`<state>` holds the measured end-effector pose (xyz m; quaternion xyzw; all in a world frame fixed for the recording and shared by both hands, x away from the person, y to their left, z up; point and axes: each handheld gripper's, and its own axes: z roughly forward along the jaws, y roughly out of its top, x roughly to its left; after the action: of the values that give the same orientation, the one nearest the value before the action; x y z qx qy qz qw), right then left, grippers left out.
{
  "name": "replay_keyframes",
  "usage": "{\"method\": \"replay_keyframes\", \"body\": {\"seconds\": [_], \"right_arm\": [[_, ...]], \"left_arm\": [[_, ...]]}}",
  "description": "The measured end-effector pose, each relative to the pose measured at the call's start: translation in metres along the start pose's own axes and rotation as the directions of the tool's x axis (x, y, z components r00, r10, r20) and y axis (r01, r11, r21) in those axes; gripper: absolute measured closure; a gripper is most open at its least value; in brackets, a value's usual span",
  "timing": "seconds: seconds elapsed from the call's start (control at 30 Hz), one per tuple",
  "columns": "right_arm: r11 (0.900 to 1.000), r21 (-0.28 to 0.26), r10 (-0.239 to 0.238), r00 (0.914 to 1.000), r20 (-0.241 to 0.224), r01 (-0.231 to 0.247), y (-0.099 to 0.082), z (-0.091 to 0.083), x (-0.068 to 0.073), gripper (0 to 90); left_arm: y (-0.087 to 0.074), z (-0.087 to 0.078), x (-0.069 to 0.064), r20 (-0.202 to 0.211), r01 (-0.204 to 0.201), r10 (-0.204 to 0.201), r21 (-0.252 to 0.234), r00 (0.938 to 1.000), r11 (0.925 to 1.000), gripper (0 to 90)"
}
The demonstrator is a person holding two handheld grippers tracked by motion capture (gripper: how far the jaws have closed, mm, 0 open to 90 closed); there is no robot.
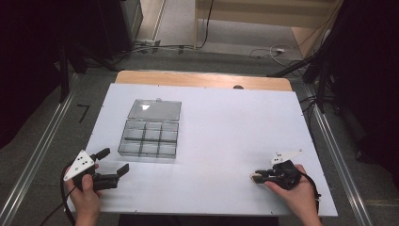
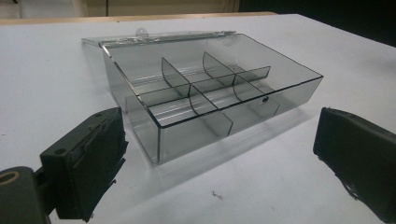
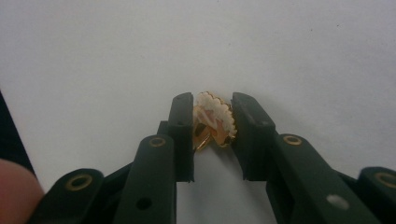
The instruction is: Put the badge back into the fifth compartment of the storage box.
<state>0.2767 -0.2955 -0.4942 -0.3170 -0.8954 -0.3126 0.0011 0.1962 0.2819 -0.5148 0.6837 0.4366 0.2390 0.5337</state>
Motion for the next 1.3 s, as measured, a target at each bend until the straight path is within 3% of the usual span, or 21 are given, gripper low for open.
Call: {"method": "replay_keyframes", "body": {"seconds": [0.03,0.07,0.1,0.37,0.57,0.9,1.3], "right_arm": [[0.9999,-0.005,0.015,0.9987,-0.048,-0.016,-0.002,0.0,-0.003,78.0],[0.9999,-0.001,0.015,0.9972,-0.074,-0.015,-0.002,0.0,-0.003,79.4],[1.0,0.006,0.001,0.9972,-0.075,-0.001,-0.003,0.002,-0.003,79.4],[1.0,0.006,-0.005,0.9984,-0.057,0.005,-0.002,0.001,0.001,79.8],[0.9996,-0.027,-0.011,0.9999,-0.006,0.01,0.002,-0.001,0.008,79.7],[0.9975,-0.07,-0.011,0.9999,-0.01,0.01,0.014,-0.001,0.014,79.7],[0.9968,-0.068,-0.043,0.999,-0.01,0.042,0.035,0.004,0.022,79.7]], "left_arm": [[0.0,0.0,0.0,0.0,0.001,-0.001,0.0,1.0,1.0,3.0],[0.0,0.0,0.0,0.0,0.001,-0.001,0.0,1.0,1.0,3.0],[0.0,0.0,0.0,0.0,0.0,0.0,0.0,1.0,1.0,3.0],[0.0,0.0,0.0,0.0,0.0,0.0,0.0,1.0,1.0,3.0],[0.0,0.0,-0.001,-0.009,-0.004,0.004,-0.002,1.0,1.0,3.0],[0.0,0.0,-0.001,-0.013,-0.005,0.005,-0.004,0.9999,1.0,3.0],[-0.001,-0.001,0.0,-0.007,0.002,-0.002,-0.013,1.0,0.9999,3.0]]}}
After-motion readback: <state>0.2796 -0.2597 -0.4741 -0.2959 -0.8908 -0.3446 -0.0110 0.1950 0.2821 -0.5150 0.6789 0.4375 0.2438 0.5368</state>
